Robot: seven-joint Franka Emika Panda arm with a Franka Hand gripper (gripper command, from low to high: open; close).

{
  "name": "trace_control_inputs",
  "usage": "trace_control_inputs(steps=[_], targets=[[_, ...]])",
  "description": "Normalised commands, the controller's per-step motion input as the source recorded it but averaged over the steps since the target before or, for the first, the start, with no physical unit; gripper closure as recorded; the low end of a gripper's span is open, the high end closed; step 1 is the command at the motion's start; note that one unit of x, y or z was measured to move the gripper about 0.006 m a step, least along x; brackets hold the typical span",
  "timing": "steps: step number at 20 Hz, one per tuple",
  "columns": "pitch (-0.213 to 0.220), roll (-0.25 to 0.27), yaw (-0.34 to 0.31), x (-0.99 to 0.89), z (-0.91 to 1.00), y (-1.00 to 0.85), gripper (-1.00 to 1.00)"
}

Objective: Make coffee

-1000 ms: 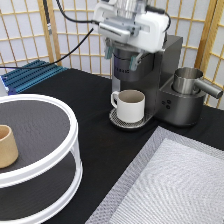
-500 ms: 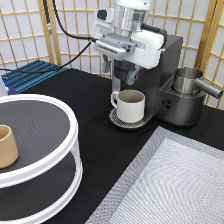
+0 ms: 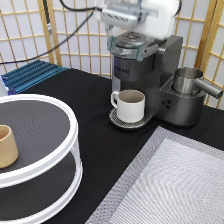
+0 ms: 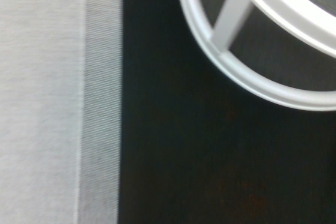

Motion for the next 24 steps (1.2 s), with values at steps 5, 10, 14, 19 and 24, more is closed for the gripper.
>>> trace_control_inputs(steps=[5,10,14,19,24], targets=[[-0.112,0.083,0.278,-0.14,0.37,0.09,-1.0],[-0.089,0.012,0.359,-0.04,0.07,0.06,-1.0],[-0.017,0.088,0.37,-0.02,-0.27,0.01,-1.0],[0.106,0.111,0.368,-0.07,-0.48,0.0,-1.0],[0.242,0.029,0.29,-0.02,0.04,0.11,-1.0]])
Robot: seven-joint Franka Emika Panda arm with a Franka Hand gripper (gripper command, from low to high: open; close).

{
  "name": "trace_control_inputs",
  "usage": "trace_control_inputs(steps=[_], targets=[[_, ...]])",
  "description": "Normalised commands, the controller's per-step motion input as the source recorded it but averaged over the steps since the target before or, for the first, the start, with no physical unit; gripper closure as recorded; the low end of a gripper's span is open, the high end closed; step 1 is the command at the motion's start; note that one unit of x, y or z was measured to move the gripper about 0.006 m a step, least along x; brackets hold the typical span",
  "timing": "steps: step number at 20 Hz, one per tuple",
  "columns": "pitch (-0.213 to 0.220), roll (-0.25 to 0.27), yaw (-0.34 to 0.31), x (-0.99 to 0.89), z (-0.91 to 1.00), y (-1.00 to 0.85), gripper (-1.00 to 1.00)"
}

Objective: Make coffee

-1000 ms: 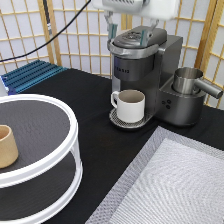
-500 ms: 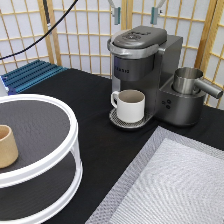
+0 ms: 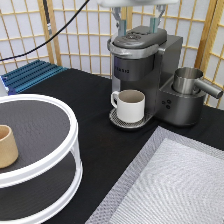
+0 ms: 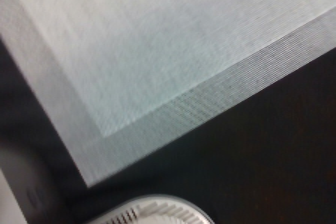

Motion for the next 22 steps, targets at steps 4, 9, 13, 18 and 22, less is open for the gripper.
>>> trace_control_inputs(steps=[4,9,13,18,22], targets=[[0.249,-0.01,0.238,-0.06,0.21,0.22,-1.0],[0.176,0.048,0.22,-0.18,0.29,0.21,-1.0],[0.08,0.175,0.198,-0.12,0.43,-0.08,-1.0],[0.027,0.237,0.123,0.12,0.47,-0.43,-1.0],[0.004,0.255,0.027,0.2,0.26,-0.5,-1.0]])
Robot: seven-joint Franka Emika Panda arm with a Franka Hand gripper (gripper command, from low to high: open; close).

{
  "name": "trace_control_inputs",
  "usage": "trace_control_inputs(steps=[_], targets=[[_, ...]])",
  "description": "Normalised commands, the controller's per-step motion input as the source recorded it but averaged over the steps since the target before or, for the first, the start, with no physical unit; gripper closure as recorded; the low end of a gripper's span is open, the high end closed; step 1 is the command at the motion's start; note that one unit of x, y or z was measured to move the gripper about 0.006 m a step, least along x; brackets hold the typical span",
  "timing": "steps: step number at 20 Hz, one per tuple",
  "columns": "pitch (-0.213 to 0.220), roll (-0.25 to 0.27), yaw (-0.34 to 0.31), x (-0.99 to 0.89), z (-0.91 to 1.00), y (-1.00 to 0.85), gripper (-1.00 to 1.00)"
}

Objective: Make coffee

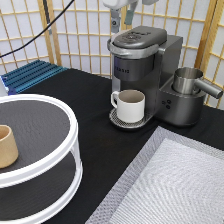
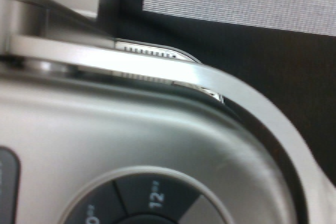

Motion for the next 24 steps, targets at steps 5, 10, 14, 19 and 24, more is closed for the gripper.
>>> trace_control_inputs(steps=[5,10,14,19,24], targets=[[0.0,0.108,-0.003,0.1,-0.05,0.0,-1.0],[-0.04,0.029,-0.072,-0.24,-0.18,0.07,-1.0],[-0.066,-0.091,-0.121,-0.08,0.0,0.5,-1.0],[-0.012,-0.029,-0.079,0.32,0.22,0.12,-1.0],[-0.006,0.04,-0.042,0.12,0.04,-0.27,-1.0]])
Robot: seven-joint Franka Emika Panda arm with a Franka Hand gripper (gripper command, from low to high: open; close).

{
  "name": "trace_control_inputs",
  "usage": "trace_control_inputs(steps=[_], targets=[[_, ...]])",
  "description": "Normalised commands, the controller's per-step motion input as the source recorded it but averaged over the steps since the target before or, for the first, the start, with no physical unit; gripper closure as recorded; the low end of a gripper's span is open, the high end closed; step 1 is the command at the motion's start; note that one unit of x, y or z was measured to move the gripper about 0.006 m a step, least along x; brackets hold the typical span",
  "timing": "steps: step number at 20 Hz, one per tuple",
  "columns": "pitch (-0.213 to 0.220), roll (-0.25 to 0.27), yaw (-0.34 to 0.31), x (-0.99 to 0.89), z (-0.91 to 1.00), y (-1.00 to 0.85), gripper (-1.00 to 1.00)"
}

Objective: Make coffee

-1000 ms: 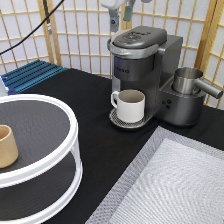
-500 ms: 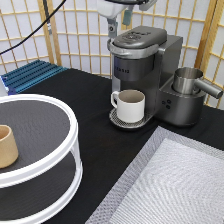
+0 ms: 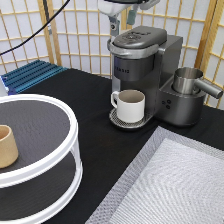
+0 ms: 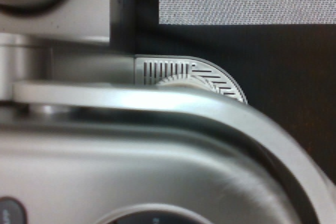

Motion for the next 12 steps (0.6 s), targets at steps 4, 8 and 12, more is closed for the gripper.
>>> trace_control_inputs(steps=[4,8,12], targets=[[-0.033,0.029,-0.039,-0.04,-0.12,-0.14,-1.0],[-0.069,-0.003,-0.033,-0.21,-0.16,0.18,-1.0],[-0.052,-0.011,-0.029,-0.01,0.0,0.22,-1.0]])
